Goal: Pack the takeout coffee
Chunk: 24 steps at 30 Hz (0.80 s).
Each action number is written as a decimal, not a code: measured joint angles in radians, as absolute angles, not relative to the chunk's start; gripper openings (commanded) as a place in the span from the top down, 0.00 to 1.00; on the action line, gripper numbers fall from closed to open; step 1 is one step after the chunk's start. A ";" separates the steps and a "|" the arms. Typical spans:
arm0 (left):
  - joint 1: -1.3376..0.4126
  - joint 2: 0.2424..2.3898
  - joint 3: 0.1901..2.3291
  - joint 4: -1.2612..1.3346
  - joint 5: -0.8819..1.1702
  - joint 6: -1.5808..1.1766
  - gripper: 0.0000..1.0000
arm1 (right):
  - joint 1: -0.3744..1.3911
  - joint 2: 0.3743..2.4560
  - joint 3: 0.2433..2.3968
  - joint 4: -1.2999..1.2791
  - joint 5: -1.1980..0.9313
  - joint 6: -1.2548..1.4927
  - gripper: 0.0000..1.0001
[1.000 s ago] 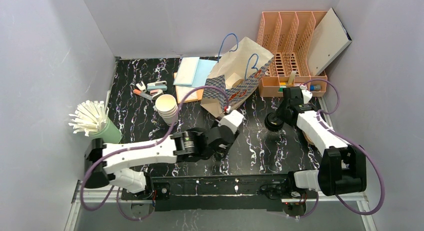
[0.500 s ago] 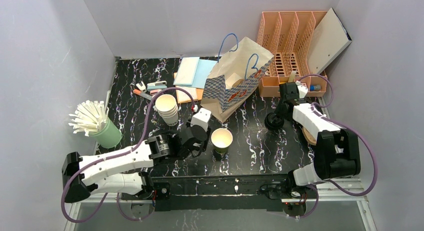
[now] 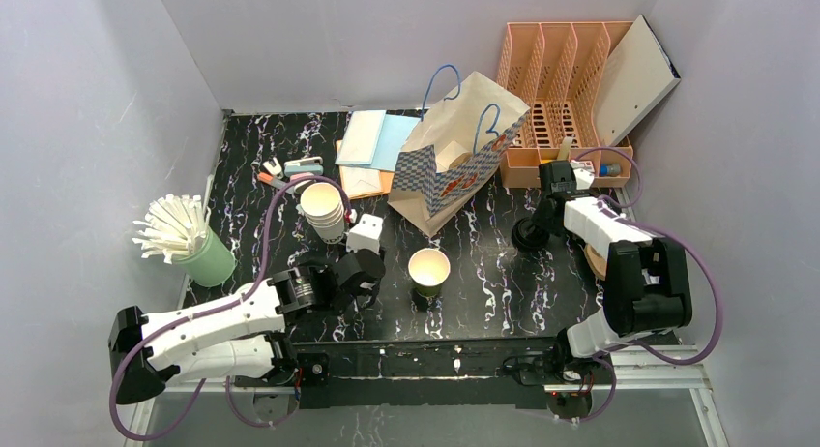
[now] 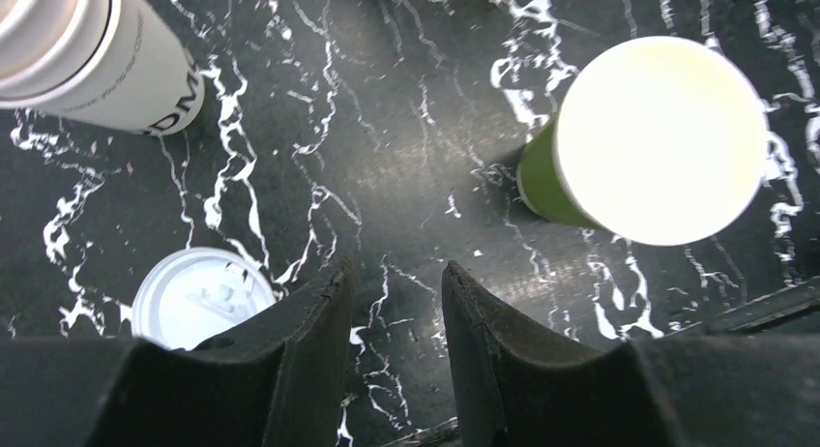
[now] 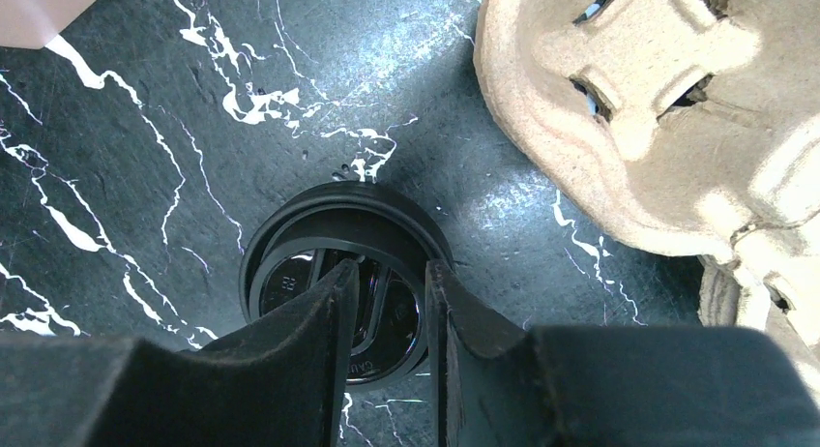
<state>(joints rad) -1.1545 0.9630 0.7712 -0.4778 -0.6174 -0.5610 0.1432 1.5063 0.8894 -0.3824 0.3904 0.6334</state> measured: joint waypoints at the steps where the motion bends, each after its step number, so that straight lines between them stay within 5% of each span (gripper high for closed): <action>1: -1.155 0.963 0.761 -0.484 -0.625 -0.570 0.64 | 0.143 1.508 0.889 -0.382 0.390 0.633 0.61; 13: -1.154 0.957 0.726 -0.513 -0.668 -0.622 0.65 | 0.143 1.526 0.889 -0.366 0.390 0.632 0.82; 24: -1.154 0.957 0.726 -0.513 -0.662 -0.625 0.65 | 0.143 1.366 0.889 -0.428 0.367 0.625 0.82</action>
<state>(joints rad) -1.1538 0.9565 0.7261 -0.5129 -0.6617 -0.6250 0.1432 1.3663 0.8890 -0.4282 0.3672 0.6250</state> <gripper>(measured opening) 0.348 0.249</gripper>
